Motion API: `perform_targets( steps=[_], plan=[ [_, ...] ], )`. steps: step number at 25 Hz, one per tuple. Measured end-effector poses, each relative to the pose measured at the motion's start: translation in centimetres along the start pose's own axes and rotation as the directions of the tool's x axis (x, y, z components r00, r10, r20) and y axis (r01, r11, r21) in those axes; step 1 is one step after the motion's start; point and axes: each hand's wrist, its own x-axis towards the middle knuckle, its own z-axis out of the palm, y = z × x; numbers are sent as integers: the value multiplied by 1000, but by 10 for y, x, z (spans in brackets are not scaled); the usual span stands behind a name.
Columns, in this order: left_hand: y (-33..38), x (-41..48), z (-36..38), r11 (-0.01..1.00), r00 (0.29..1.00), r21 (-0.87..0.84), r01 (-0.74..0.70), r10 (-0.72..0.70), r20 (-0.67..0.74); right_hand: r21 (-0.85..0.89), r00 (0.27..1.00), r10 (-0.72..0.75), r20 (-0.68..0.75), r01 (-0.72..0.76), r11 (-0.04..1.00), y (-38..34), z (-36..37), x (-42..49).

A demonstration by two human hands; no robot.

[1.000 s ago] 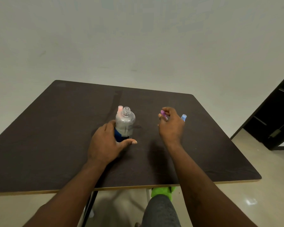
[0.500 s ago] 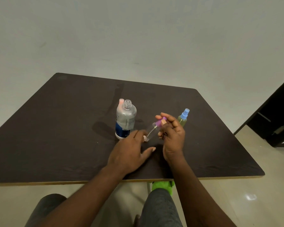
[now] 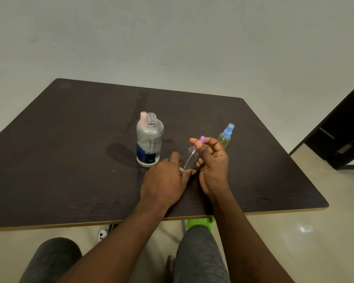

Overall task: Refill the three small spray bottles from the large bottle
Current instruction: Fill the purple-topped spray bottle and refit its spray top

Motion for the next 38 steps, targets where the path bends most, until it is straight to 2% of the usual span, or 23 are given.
perform_targets(
  steps=[7, 16, 20, 25, 28, 32, 35, 38],
  plan=[
    [-2, 2, 1, 999, 999, 49, -19, 16, 45, -133, 990, -52, 132, 69, 989, 4, 2, -4],
    [-2, 1, 1, 996, 1000, 83, -13, 10, 29, -121, 961, -81, 263, 116, 986, 5, -1, -6],
    [-2, 1, 1, 996, 1000, 84, -8, 6, 26, -184, 987, -48, 151, 76, 980, 7, 1, -5],
    [-1, -1, 0, 995, 1000, 94, -12, 10, 21, -167, 972, -73, 223, 112, 980, 7, -1, -6],
    [-1, 0, 0, 996, 999, 89, -9, 6, 34, -197, 987, -26, 158, 57, 979, 8, 0, -7],
    [-2, -1, 0, 997, 1000, 79, -12, 11, 10, -146, 974, -46, 220, 80, 986, 5, 0, -8],
    [-2, -1, 1, 996, 1000, 85, -11, 10, 11, -214, 982, -47, 183, 86, 973, 6, 2, -8],
    [-3, 0, 1, 998, 1000, 66, -12, 12, 6, -196, 981, -27, 194, 66, 978, 7, 1, -9]
  ],
)
